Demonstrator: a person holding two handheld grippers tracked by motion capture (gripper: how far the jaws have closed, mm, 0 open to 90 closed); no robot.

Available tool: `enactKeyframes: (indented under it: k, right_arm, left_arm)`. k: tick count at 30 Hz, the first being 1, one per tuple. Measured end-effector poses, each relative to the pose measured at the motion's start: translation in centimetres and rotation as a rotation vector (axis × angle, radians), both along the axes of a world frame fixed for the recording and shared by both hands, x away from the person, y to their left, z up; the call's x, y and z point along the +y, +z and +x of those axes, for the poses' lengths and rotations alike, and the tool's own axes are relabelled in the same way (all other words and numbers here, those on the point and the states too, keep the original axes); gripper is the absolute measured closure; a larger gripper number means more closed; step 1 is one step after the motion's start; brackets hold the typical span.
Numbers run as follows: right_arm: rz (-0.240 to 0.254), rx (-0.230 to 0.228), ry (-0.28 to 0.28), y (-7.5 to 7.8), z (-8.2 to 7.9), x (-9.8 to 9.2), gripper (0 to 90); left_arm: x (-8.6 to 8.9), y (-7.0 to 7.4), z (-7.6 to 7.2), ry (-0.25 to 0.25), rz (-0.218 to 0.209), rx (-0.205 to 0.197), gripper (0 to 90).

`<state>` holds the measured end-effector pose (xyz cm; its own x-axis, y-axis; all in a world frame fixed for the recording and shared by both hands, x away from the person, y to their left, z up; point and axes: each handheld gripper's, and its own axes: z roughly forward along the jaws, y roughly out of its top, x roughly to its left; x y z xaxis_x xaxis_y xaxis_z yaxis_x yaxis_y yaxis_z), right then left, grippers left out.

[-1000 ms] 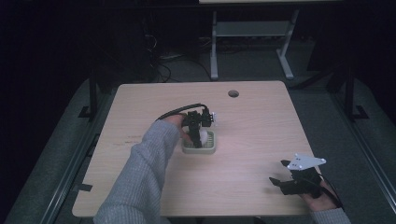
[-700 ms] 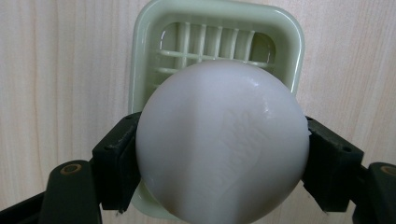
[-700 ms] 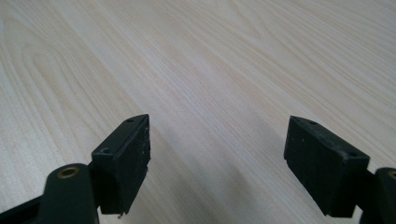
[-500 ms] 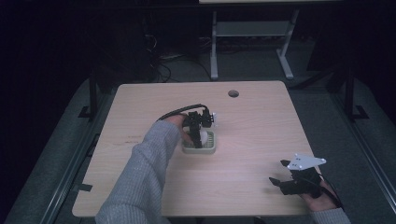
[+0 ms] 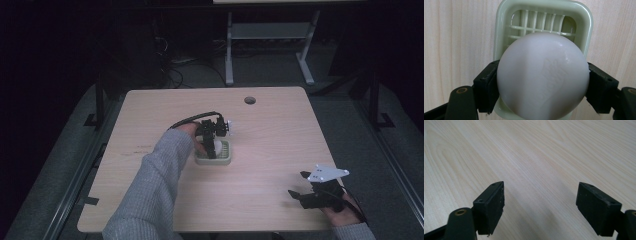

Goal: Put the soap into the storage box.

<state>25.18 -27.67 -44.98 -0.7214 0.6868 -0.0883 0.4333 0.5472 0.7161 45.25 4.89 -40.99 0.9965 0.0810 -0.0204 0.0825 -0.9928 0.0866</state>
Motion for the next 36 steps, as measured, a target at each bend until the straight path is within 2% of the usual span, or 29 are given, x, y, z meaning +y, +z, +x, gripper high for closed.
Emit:
enactKeyframes:
  k: [4, 10, 15, 17, 19, 25, 36]
  right_arm:
    - [0.000, 0.000, -0.002, 0.0, 0.0, 0.0, 22.2]
    - [0.000, -0.001, -0.001, 0.0, 0.0, 0.0, 22.2]
    - [-0.001, 0.005, -0.001, 0.0, 0.0, 0.0, 22.2]
    - [0.001, 0.005, 0.000, 0.0, 0.0, 0.0, 22.2]
    - [-0.001, 0.005, 0.003, 0.0, 0.0, 0.1, 22.2]
    - [0.000, 0.006, 0.003, 0.0, 0.0, 0.1, 22.2]
    - [-0.001, 0.010, 0.001, 0.0, 0.0, 0.1, 22.2]
  left_arm:
    - [0.0, 0.0, 0.1, -0.007, 0.009, -0.008, 23.8]
    - [0.1, -0.1, 0.1, 0.003, 0.004, 0.001, 23.5]
    - [0.3, 0.4, 0.2, 0.006, -0.025, -0.001, 22.8]
    - [0.3, 0.5, 0.0, 0.010, -0.025, -0.015, 21.9]
    - [0.4, 0.7, 0.0, 0.014, -0.022, -0.004, 21.4]
    - [0.5, 0.9, -0.2, 0.013, -0.014, -0.020, 20.5]
    - [0.8, 1.3, -0.3, 0.029, -0.023, -0.013, 20.8]
